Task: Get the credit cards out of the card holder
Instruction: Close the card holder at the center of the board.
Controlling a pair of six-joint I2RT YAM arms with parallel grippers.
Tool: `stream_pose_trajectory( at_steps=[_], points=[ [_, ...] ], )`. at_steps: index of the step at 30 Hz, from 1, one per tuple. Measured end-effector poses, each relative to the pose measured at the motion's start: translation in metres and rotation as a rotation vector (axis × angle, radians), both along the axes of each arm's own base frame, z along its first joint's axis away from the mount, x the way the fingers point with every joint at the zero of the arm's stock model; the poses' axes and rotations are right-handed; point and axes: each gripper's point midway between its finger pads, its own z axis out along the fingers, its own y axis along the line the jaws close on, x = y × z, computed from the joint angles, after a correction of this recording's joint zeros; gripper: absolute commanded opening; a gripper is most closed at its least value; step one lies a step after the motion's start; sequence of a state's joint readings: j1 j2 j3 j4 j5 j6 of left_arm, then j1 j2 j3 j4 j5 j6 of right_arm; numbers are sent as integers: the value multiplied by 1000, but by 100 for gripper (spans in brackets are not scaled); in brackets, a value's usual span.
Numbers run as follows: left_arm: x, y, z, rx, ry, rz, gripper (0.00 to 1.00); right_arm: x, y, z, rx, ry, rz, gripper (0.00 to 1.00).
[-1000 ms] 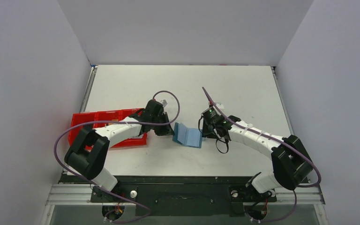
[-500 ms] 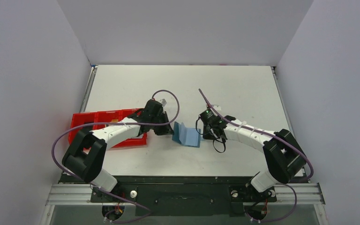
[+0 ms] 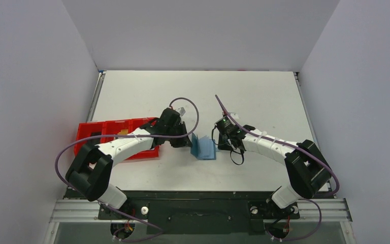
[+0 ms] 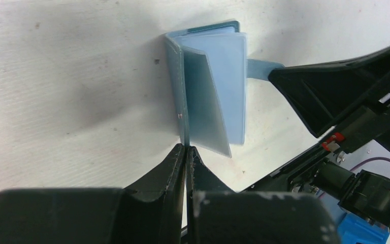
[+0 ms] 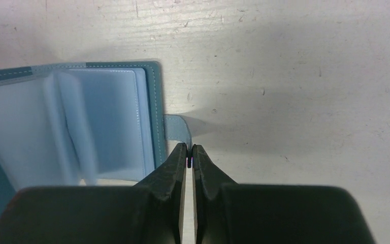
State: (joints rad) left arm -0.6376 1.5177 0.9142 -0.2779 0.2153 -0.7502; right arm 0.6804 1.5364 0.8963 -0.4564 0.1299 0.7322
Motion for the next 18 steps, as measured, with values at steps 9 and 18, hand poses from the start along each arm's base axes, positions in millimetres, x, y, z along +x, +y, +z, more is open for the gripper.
stream_pose_trajectory(
  at_steps=[9,18],
  points=[
    [-1,-27,15,-23,-29,-59,5,5,9,6,35,-15,1,0],
    [-2,-46,4,-9,-5,-97,27,6,11,4,41,-12,1,0]
  ],
)
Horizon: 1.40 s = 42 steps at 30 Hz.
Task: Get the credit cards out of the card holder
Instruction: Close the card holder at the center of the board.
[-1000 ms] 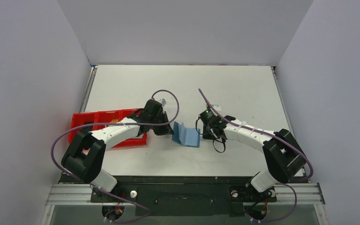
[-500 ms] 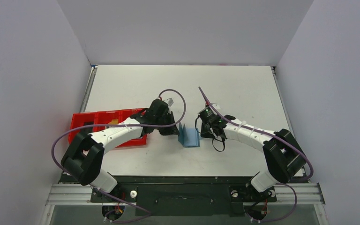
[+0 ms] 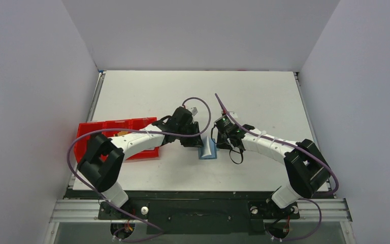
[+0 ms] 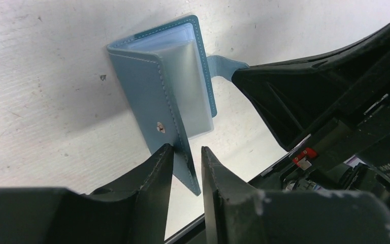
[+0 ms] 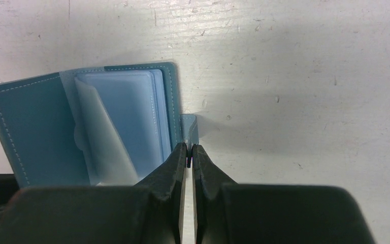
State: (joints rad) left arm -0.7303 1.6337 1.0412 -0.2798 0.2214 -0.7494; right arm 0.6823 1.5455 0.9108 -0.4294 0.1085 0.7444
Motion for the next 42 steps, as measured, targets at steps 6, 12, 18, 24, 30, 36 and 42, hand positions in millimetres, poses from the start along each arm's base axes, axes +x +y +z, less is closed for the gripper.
stream_pose_trajectory(
  at_steps=[6,12,18,24,30,36,42],
  points=[
    [-3,-6,-12,8,25,-18,39,0,1,0,3,-1,1,0],
    [-2,-13,-16,-9,28,-34,45,0,1,0,3,0,1,0],
    [1,-23,-8,-54,13,-49,47,0,1,1,4,-1,1,0],
    [5,-30,-5,-85,16,-36,47,1,1,2,12,-7,-3,0],
    [10,-37,-26,-91,63,6,46,0,2,4,33,-20,-12,0],
    [12,-42,-43,-115,89,36,54,-2,1,2,40,-19,-20,0],
    [14,-45,-43,-144,96,62,56,-3,4,2,68,-26,-15,0]
  ],
)
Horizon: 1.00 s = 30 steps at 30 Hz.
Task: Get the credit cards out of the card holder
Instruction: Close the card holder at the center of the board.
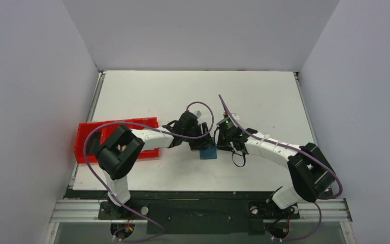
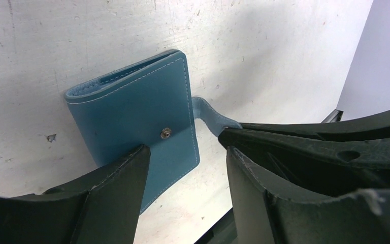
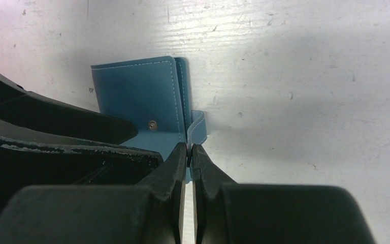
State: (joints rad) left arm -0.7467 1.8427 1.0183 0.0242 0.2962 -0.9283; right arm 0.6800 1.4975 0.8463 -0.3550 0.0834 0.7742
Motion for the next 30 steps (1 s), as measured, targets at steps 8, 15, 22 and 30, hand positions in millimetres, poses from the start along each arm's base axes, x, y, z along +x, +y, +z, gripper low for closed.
stream_pose_trajectory(
  at_steps=[8,15,22,30],
  points=[
    [2,3,2,-46,23,24,58,0,13,-1,96,8,30,0],
    [5,11,4,-87,46,35,59,4,28,-9,160,31,54,0],
    [6,15,5,-130,64,36,59,9,37,-20,197,50,57,0],
    [11,25,14,-169,71,57,60,16,47,-21,238,36,52,14]
  ],
)
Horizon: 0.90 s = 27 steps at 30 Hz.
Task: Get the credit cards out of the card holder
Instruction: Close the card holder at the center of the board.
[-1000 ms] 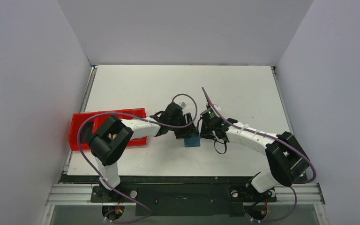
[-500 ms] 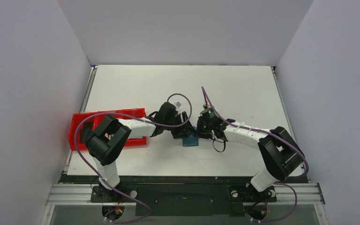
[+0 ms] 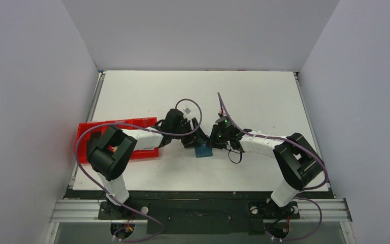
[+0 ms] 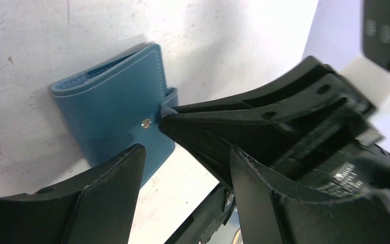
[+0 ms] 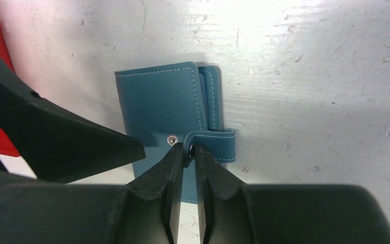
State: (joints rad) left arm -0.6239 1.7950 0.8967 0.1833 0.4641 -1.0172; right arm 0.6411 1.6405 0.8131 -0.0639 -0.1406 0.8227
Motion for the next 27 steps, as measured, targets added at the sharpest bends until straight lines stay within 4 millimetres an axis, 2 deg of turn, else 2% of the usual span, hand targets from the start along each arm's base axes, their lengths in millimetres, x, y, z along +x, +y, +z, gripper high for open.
stream_pose_trajectory(
  at_steps=[6,9,16,27],
  points=[
    [8,7,33,-42,-67,10,60,1,4,2,20,-4,5,23],
    [10,15,44,-23,-99,15,60,1,6,3,28,-3,8,27],
    [9,40,47,114,-147,31,60,1,8,5,37,-1,14,32],
    [3,68,43,258,-187,39,61,-2,6,8,15,29,14,33]
  ],
)
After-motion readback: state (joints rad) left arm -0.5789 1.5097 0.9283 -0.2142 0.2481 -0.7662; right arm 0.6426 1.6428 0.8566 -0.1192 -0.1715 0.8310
